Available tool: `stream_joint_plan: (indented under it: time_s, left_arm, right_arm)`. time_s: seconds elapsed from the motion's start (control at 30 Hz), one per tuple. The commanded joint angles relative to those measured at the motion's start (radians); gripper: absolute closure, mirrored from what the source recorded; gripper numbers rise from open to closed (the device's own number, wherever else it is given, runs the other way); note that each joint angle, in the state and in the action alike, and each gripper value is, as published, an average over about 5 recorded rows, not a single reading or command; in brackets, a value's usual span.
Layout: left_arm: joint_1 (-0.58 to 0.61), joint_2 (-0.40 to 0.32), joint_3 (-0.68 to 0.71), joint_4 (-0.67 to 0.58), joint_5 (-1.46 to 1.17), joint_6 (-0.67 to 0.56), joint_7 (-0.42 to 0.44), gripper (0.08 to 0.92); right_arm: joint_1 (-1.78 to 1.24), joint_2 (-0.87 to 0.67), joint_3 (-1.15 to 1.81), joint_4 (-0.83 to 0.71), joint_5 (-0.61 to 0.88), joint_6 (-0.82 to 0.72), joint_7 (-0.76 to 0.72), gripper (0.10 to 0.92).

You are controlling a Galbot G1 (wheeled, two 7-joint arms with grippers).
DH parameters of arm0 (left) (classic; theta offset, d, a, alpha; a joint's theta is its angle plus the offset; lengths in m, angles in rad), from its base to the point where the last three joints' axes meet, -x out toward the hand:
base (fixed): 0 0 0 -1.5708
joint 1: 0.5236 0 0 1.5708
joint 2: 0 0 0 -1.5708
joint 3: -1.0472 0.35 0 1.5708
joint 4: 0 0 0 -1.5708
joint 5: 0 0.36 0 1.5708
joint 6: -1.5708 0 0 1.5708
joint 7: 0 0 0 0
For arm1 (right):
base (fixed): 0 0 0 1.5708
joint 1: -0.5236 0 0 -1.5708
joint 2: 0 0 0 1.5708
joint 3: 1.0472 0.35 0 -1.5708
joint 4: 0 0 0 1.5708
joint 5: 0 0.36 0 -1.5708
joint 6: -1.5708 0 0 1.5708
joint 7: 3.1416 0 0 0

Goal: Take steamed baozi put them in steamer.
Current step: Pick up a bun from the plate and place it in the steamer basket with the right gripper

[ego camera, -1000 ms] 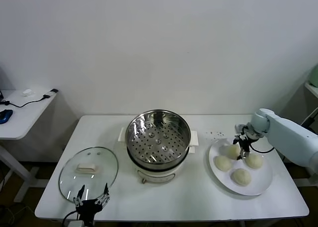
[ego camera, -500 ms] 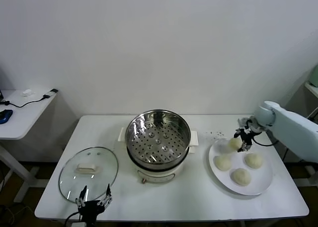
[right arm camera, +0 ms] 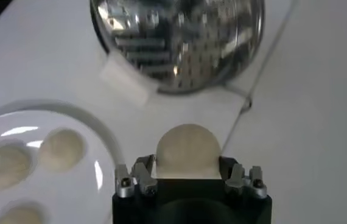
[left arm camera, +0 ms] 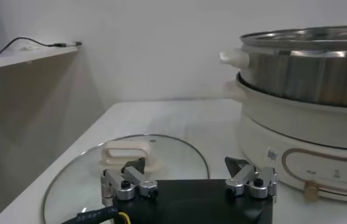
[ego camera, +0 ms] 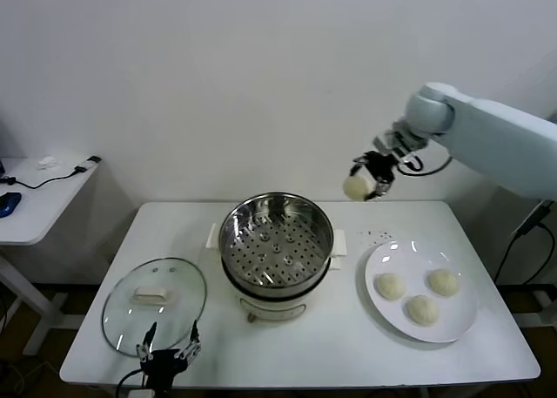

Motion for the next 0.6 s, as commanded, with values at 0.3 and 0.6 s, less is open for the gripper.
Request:
stream_joint_plan:
  time_s: [0.3,0.6]
  left_arm:
    - [0.024,-0.006,0.009,-0.008,0.027,-0.024,-0.015,0.177]
    - [0.023,-0.006,0.011,-0.013,0.028,-0.024,-0.017,0.177]
  right_arm:
    - [-0.117,0.298,-0.048,-0.149,-0.330,0.383,0.059,0.336]
    - [-0.268,0.384,0.039,-0.388,-0.456,0.435,0.114,0.335]
